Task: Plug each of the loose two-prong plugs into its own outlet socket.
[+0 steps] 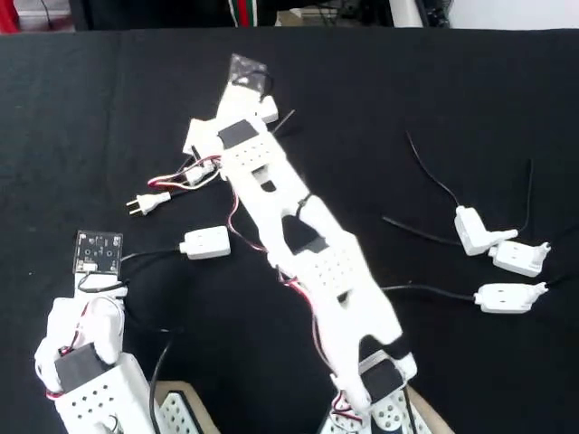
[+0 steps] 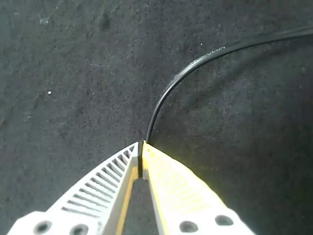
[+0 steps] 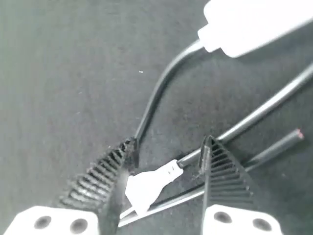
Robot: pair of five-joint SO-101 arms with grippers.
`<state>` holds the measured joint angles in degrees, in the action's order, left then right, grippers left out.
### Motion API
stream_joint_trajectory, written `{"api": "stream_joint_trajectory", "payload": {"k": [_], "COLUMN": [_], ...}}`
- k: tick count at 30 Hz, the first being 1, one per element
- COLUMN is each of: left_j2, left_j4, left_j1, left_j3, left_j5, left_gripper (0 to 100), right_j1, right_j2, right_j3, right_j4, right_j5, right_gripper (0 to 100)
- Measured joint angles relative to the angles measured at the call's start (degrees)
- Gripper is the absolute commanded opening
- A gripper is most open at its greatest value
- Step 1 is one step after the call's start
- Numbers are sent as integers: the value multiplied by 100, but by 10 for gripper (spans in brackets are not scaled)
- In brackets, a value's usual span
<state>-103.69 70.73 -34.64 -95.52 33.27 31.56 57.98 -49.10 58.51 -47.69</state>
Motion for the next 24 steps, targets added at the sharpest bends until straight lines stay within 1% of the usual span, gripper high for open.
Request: {"api": "stream_joint_trajectory", "payload": {"k": [5, 8, 10, 12, 15, 22, 24], "left_j2": [0, 0, 0, 0, 0, 0, 0], "left_j4": [0, 0, 0, 0, 0, 0, 0], "left_j1": [0, 0, 0, 0, 0, 0, 0], "left_j3": [0, 0, 0, 0, 0, 0, 0], "left_j5": [0, 0, 0, 0, 0, 0, 0], "left_gripper": [30, 30, 30, 30, 30, 30, 30], "right_j1": [0, 0, 0, 0, 35, 44, 44], "right_j2": [668, 993, 1178, 1319, 1574, 1802, 1802], "right_j3": [-1143, -1785, -2251, -2567, -2840, -2963, -2963], "right_j4": [695, 1187, 1530, 1793, 1890, 1829, 1829], "right_j5": [-642, -853, -897, -914, -914, -914, -791], "right_gripper": [212, 211, 186, 133, 70, 64, 48]}}
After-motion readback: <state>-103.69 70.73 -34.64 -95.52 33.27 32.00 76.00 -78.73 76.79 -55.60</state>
